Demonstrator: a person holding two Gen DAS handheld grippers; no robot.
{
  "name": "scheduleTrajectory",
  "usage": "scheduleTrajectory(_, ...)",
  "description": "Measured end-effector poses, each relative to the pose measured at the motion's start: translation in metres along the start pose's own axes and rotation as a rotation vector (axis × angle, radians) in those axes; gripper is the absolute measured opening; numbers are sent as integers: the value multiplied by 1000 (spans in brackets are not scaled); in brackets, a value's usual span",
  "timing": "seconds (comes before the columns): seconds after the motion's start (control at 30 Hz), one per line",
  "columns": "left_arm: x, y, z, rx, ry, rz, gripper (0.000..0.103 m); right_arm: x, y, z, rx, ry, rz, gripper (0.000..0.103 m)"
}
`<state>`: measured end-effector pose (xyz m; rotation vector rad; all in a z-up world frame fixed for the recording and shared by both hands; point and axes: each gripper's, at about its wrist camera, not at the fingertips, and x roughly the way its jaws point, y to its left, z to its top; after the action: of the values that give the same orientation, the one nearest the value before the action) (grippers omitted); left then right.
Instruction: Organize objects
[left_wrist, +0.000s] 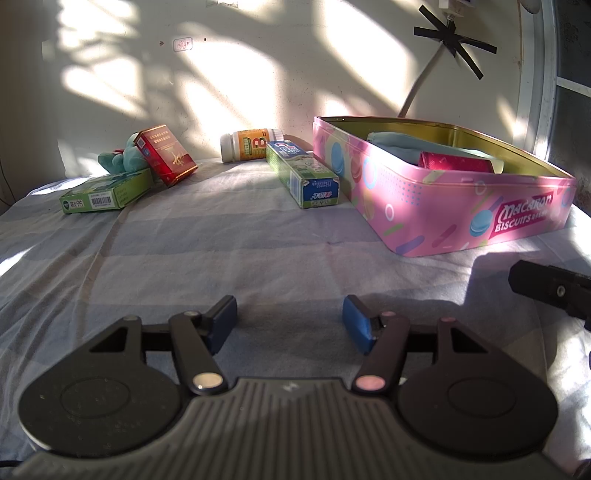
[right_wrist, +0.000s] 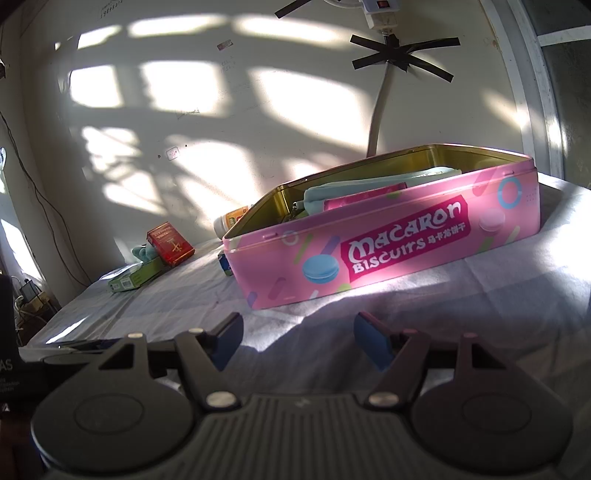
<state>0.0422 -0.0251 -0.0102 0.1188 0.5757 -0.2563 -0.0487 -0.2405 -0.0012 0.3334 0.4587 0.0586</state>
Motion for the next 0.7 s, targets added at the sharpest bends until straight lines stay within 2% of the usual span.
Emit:
scheduleTrajectory(0.53, -1, -1, 0, 1, 0, -7, 66, 2, 3, 0, -16, 11, -16, 69)
scheduleTrajectory(0.7, -3, 13, 8, -25, 7, -25, 66, 0, 16, 7, -48, 12, 4, 69)
